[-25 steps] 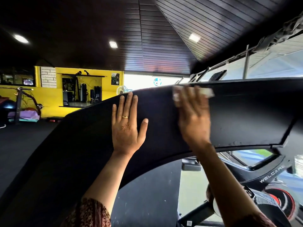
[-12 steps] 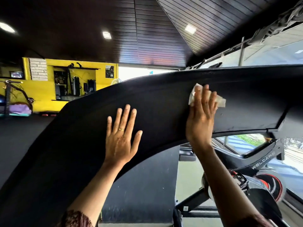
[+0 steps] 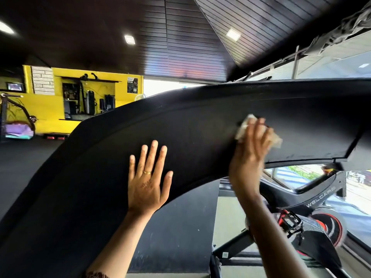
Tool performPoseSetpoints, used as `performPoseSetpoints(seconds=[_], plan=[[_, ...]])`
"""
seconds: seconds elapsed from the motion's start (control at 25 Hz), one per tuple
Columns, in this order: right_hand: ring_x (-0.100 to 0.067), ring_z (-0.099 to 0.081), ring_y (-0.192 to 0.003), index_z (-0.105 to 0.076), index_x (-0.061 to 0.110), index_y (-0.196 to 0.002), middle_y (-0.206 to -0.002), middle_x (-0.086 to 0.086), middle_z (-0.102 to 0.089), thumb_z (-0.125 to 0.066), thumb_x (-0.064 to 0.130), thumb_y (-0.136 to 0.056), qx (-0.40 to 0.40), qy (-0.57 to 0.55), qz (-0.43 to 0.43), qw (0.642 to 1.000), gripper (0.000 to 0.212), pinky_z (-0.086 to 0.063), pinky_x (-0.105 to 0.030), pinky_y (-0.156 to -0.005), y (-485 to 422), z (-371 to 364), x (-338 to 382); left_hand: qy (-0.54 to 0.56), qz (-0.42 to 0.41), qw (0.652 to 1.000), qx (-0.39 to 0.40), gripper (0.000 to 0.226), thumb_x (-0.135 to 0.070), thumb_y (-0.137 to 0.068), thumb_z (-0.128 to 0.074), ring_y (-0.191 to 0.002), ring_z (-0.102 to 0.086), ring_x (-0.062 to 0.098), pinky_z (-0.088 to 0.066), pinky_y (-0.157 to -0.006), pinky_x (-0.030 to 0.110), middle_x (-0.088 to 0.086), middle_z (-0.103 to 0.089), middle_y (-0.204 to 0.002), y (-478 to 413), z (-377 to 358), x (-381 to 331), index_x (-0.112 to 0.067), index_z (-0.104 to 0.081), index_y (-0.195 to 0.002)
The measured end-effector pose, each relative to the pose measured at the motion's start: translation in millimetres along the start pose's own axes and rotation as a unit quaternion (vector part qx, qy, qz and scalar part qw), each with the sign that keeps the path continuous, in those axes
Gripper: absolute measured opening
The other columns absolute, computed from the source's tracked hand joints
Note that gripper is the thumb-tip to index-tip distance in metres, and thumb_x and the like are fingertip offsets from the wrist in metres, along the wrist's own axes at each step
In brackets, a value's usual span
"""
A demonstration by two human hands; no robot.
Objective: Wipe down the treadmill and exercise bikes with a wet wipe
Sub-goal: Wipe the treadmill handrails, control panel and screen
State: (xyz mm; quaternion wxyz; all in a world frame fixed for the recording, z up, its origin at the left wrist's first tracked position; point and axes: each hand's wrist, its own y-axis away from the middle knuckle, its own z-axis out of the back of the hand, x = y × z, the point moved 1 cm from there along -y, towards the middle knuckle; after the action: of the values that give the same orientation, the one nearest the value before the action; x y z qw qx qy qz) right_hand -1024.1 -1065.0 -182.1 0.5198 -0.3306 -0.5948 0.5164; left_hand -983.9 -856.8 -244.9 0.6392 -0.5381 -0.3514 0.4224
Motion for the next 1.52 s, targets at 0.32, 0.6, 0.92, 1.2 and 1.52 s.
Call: performPoseSetpoints(seconds=[0.32, 0.6, 0.92, 1.2, 1.52], plan=[[-0.03, -0.023, -0.142, -0.045, 0.01, -0.14, -0.15, -0.011, -0.032, -0.04, 0.02, -0.1, 0.063, 0.067, 0.15, 0.985, 0.041, -0.022, -0.047, -0.116, 48, 6, -21, 0.014, -0.003, 1.0, -0.015, 0.054, -0.041, -0.097, -0.028, -0.139, -0.025, 0.028, -0.01, -0.116, 0.043, 0.007, -0.026, -0.15, 3, 0, 3, -0.015, -0.03, -0.145], [-0.029, -0.031, -0.139, -0.052, 0.008, -0.134, -0.144, -0.011, -0.042, -0.041, 0.013, -0.099, 0.124, 0.026, 0.303, 0.945, 0.037, -0.025, -0.044, -0.115, 89, -13, 20, 0.017, -0.01, 0.999, -0.038, 0.054, -0.037, -0.096, -0.034, -0.138, -0.027, 0.029, -0.015, -0.114, 0.046, 0.009, -0.029, -0.149, 4, -2, 4, -0.012, -0.035, -0.143], [-0.033, -0.005, -0.144, -0.03, 0.001, -0.145, -0.154, -0.019, -0.015, -0.031, 0.003, -0.098, 0.013, -0.027, -0.08, 0.996, 0.047, 0.0, -0.035, -0.119, 44, 2, -16, 0.023, -0.005, 0.999, -0.047, 0.054, -0.036, -0.095, -0.036, -0.138, -0.027, 0.029, -0.013, -0.115, 0.045, 0.009, -0.03, -0.15, 6, -4, 4, -0.013, -0.034, -0.144], [-0.028, -0.02, -0.143, -0.035, 0.018, -0.145, -0.154, -0.007, -0.027, -0.035, 0.015, -0.095, 0.137, 0.03, 0.204, 0.969, 0.05, -0.016, -0.041, -0.115, 49, -11, 21, 0.021, -0.006, 0.999, -0.037, 0.054, -0.036, -0.094, -0.036, -0.137, -0.028, 0.029, -0.016, -0.113, 0.048, 0.009, -0.029, -0.149, 4, -2, 3, -0.013, -0.034, -0.143], [-0.025, -0.017, -0.145, -0.031, 0.017, -0.147, -0.156, -0.004, -0.022, -0.039, 0.011, -0.094, 0.172, 0.061, 0.294, 0.938, 0.053, -0.017, -0.042, -0.117, 53, -9, 29, 0.007, -0.014, 1.0, 0.012, 0.056, -0.041, -0.097, -0.028, -0.139, -0.024, 0.026, -0.01, -0.114, 0.045, 0.004, -0.025, -0.153, 16, 0, 15, -0.016, -0.027, -0.147]])
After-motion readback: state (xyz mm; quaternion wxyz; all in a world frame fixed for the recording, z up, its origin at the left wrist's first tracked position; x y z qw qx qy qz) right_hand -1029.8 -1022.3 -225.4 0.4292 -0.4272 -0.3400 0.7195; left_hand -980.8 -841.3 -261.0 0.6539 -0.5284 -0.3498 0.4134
